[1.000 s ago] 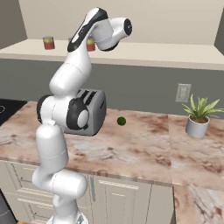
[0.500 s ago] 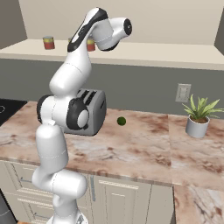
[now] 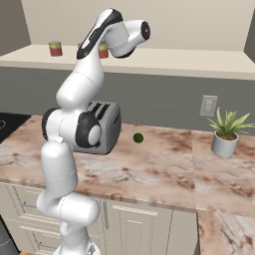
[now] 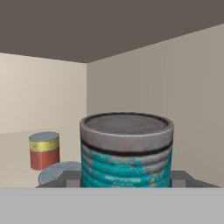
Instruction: Stack two cans on top of the other two cans in the cabinet.
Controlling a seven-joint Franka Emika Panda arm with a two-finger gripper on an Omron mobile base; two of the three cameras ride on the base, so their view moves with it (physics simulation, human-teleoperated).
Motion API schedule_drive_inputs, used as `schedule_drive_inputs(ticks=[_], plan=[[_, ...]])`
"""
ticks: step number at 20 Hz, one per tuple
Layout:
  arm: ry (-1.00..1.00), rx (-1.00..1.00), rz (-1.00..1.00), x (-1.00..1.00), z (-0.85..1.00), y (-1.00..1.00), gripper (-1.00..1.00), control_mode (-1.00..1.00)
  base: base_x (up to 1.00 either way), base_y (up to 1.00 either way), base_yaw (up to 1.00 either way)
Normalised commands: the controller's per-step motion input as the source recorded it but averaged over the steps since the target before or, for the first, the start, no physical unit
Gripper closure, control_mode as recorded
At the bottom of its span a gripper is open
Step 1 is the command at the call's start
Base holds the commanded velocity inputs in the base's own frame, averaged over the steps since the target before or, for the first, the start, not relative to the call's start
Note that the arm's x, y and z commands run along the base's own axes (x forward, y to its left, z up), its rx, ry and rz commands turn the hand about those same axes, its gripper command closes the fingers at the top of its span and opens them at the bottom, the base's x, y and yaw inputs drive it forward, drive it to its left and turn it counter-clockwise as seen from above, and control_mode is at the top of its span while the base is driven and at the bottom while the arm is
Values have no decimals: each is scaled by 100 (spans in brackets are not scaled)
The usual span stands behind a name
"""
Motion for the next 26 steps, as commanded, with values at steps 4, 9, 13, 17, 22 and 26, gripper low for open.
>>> schedule_drive_inputs(ticks=[4, 9, 13, 17, 22, 26], plan=[[3, 0, 0, 0, 0, 4, 100, -100, 0, 0, 0], [5, 0, 0, 0, 1, 2, 100, -100, 0, 0, 0], [1, 0, 0, 0, 0, 0, 100, -100, 0, 0, 0], [0, 0, 0, 0, 0, 0, 100, -100, 0, 0, 0], [0, 0, 0, 0, 0, 0, 100, -100, 0, 0, 0], [0, 0, 0, 0, 0, 1, 100, -100, 0, 0, 0]])
